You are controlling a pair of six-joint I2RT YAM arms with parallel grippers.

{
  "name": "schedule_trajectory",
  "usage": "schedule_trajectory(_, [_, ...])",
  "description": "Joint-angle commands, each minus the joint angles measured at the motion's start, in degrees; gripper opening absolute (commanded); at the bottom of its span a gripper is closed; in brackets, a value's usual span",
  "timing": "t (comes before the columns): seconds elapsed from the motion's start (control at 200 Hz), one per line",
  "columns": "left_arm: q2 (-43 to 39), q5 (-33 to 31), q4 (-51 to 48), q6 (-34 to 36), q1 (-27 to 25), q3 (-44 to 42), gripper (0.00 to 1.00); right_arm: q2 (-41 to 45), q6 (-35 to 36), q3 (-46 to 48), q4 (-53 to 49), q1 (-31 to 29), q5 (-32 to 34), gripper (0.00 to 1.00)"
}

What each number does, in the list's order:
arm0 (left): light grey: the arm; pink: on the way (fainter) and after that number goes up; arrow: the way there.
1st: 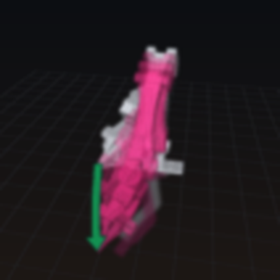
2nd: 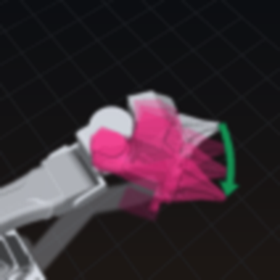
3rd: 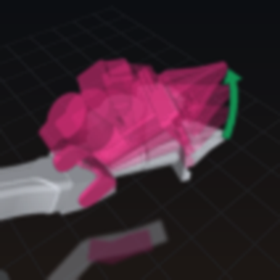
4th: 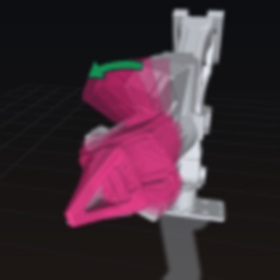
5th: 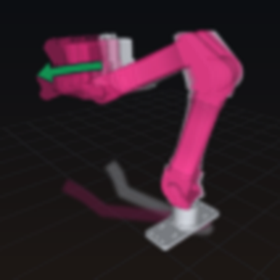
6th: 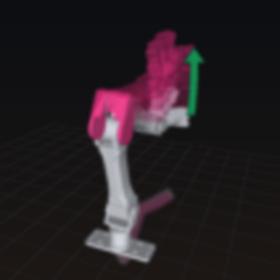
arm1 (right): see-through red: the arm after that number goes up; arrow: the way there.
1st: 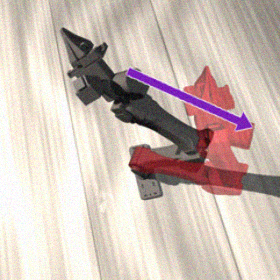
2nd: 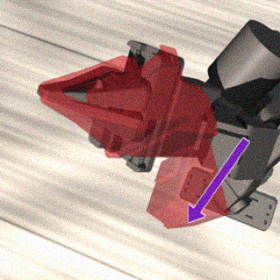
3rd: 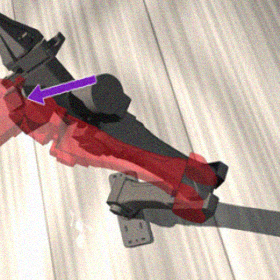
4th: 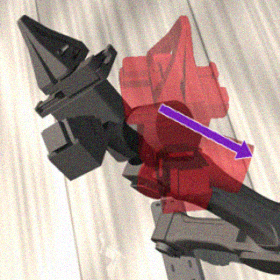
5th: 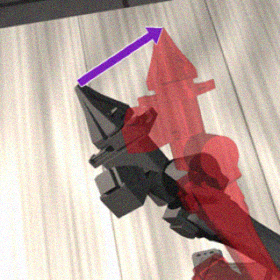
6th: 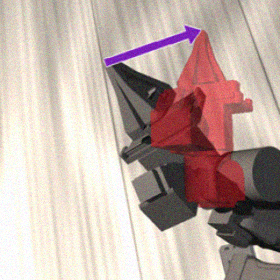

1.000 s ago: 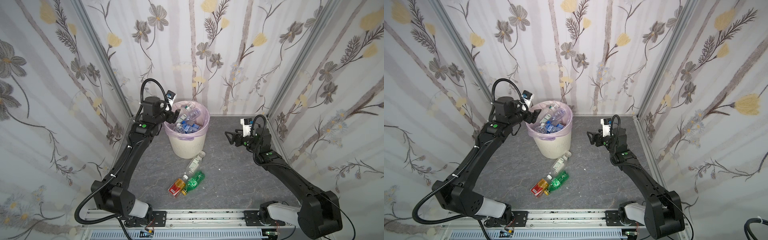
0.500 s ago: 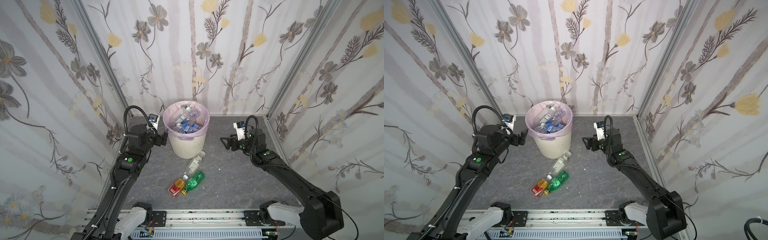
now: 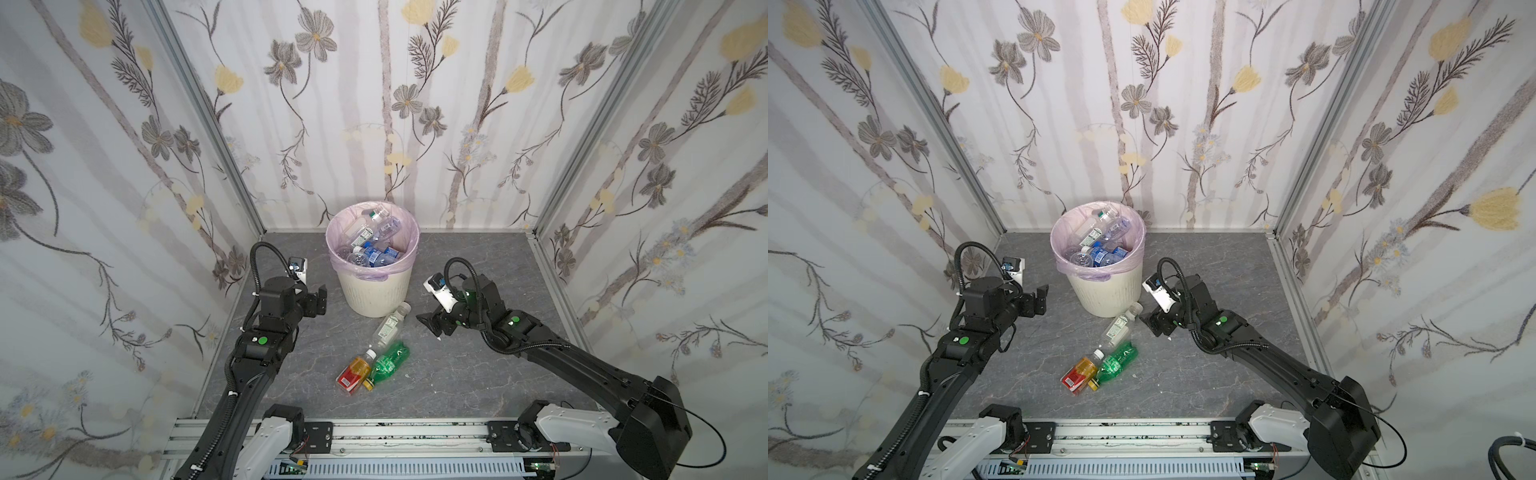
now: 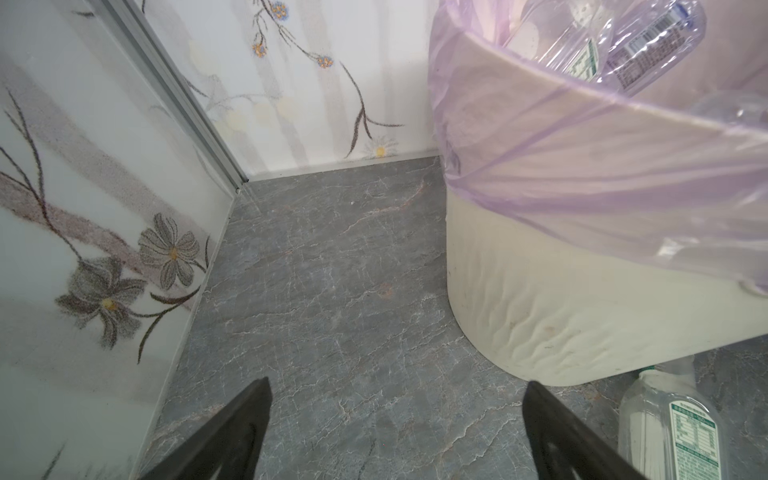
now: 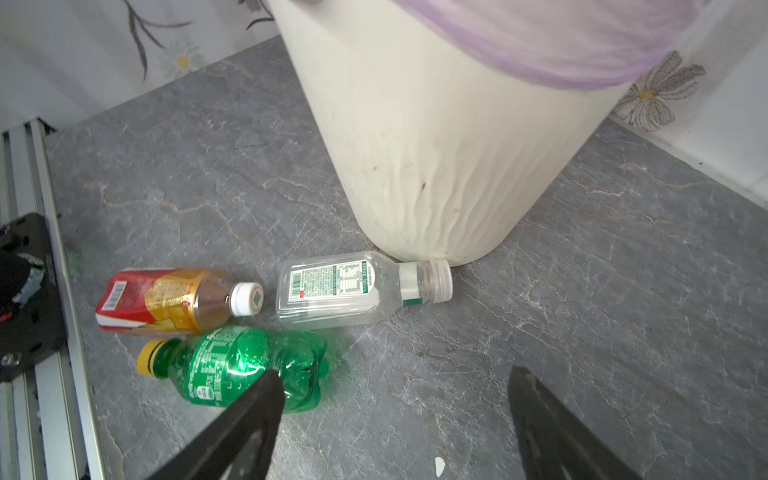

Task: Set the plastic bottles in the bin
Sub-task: 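Reach the right gripper toward the green Sprite bottle while the left gripper withdraws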

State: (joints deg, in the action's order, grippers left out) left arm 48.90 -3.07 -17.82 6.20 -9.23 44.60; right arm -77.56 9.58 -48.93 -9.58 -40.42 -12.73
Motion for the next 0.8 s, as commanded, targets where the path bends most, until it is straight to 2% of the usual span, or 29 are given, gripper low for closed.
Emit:
schedule_trajectory(0.0, [-0.06,0.59,0.45,-1.36,0.60,-1.12,0.96,0.28,11.61,0.65,-1.27,-2.29,-1.74,0.85])
schedule_trajectory(0.21, [-0.52,-1.77,0.37,-1.25,1.04,-3.10,0.96,-1.00,17.72,2.99,1.21,-5.69,-8.03,0.86])
schedule_trajectory(0.545, [-1.30,-0.50,0.25,-1.79,1.56,-3.80,0.98,-15.90,26.58,-7.13,-11.33,-14.38,-3.61,0.87])
schedule_trajectory(0.795, [-3.71,0.03,0.16,-2.04,1.76,-4.49,0.98,-21.71,26.67,-8.87,-8.98,-17.18,-4.62,0.87])
